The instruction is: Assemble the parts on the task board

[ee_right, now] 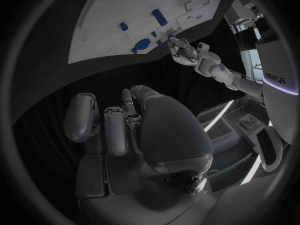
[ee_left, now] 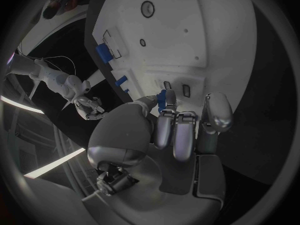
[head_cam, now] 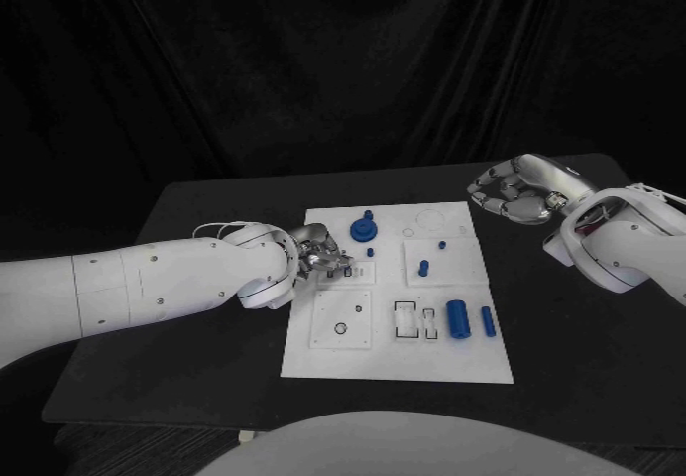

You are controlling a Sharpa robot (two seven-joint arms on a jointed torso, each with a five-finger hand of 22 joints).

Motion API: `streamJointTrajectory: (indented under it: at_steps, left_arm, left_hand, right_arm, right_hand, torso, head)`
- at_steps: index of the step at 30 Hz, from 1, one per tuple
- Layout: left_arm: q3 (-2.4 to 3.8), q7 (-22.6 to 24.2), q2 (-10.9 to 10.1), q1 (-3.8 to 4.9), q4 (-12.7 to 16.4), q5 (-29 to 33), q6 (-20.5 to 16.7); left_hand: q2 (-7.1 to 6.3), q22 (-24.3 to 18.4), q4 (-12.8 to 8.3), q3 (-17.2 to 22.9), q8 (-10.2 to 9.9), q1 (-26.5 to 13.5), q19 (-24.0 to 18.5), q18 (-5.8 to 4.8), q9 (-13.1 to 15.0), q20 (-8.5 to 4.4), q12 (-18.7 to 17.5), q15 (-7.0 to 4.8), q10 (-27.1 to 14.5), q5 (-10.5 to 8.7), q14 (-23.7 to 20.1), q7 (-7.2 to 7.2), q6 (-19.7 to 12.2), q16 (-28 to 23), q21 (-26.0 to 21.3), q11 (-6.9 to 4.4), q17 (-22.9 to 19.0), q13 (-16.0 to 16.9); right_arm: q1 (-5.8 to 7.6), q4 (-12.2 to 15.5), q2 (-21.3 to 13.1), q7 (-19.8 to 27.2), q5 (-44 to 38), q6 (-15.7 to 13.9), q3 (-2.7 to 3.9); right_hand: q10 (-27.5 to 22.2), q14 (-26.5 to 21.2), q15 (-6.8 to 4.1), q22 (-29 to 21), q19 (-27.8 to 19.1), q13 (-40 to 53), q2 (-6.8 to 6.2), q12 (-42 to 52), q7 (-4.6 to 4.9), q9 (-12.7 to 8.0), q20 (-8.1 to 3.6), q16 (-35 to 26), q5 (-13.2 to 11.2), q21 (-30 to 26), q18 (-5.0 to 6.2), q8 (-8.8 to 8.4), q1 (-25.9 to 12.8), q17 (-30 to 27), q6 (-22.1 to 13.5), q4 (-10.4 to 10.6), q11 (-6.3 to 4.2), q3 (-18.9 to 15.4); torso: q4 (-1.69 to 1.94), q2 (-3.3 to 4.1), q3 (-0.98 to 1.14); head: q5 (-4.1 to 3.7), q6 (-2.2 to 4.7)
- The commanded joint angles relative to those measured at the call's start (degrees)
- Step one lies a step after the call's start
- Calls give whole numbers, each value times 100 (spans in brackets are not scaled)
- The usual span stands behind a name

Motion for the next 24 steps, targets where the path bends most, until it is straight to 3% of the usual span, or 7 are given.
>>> streamJointTrajectory:
  at_steps: [1,24]
  left_arm:
    - [2,-108,14,-39,-5,-49,23]
    - [2,-14,51,-106,-50,-49,11]
  left_hand:
    - [17,831,23,23,-2,-13,-13,25,-8,15,-16,0,-37,-37,219,2,-25,-24,8,0,989,1002]
    - [20,825,37,25,10,-23,-27,30,-6,16,-26,0,-45,-78,208,0,-4,-29,-9,-1,972,994]
  right_arm:
    - [-12,4,-16,-76,-8,-14,5]
    - [-20,-6,-10,-66,-8,-2,5]
  right_hand:
    - [367,301,48,818,-29,1114,-1,-28,1,-4,-4,-28,22,-39,49,-19,24,115,-28,-11,17,22]
    - [367,301,48,818,-29,1114,-1,-28,1,-4,-4,-28,22,-39,49,-19,24,115,-28,-11,17,22]
  torso:
    - [-6,-2,3]
    - [4,6,-7]
  head:
    - [1,1]
    - [24,1]
